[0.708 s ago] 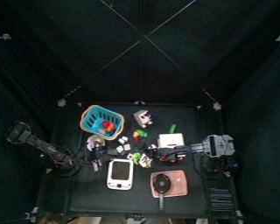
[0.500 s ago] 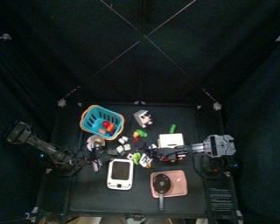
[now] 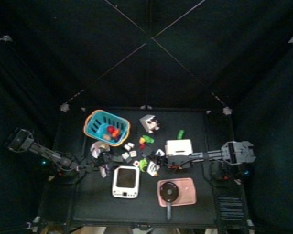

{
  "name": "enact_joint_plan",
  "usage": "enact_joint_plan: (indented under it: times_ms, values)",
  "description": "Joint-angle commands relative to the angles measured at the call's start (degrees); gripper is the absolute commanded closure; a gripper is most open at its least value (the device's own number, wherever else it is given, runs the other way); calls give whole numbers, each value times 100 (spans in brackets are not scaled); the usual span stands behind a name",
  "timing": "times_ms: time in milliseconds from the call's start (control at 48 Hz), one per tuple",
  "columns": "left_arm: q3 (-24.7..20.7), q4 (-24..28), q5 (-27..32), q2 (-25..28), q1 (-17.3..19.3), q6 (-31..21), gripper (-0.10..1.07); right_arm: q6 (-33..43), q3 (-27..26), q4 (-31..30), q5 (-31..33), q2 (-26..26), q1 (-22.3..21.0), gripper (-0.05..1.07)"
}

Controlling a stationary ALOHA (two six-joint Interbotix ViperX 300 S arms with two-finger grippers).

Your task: Grab corn top and corn bottom

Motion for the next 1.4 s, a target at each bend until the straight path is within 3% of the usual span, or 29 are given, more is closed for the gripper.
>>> enact_joint_plan:
  times_ms: [0,229,396,583,854,1375]
  values:
    - [-246,9,-316,0,202,9,1,9,62,-70,-325,-352,0,1]
    - [-527,-466,-914,9,1020,62,1,9,782,-141,-1441,-677,-9,1]
    - [-835,-782,-1529,62,1608,483,1,-26,1292,-149,-2338,-844,-185,1]
    - [-1239,-1239,-2021,378,2145,976,1,-44,1433,-483,-2944,-879,-246,1]
    - [-1450,-1696,-2074,712,2821,1230,1,-35,1468,-1046,-3199,-765,-264,1]
    - [-1802,-1661,-1890,1644,3604,1292,1,-9,2048,-914,-3243,-1345,-378,1]
